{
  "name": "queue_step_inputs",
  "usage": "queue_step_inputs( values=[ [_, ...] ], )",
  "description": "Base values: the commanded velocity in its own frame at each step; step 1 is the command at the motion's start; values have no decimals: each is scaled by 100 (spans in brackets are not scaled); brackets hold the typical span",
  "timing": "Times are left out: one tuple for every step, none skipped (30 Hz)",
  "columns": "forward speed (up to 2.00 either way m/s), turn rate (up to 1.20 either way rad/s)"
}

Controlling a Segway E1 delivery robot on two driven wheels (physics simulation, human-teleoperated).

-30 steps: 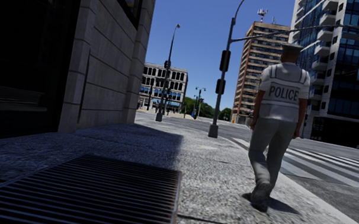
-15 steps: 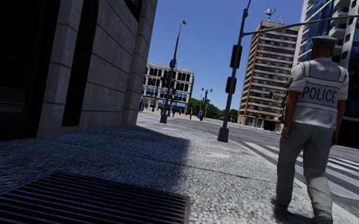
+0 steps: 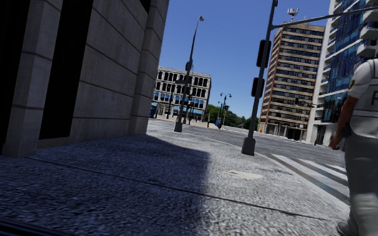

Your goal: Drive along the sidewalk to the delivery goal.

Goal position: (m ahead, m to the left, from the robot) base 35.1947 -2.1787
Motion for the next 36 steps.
queue_step_inputs(
  values=[
    [178,0],
    [178,0],
    [178,0],
    [178,0],
    [178,0],
    [178,0],
    [178,1],
    [178,16],
    [178,22],
    [178,23],
    [178,23],
    [178,23],
    [178,23],
    [178,23],
    [178,24],
    [178,24],
    [178,24],
    [178,24],
    [178,25],
    [178,27],
    [178,29],
    [178,29],
    [178,29],
    [179,27],
    [187,10],
    [200,0],
    [200,0],
    [200,0],
    [200,0],
    [200,0],
    [200,0],
    [200,0],
    [200,0],
    [200,0],
    [200,0],
    [200,0]
  ],
)
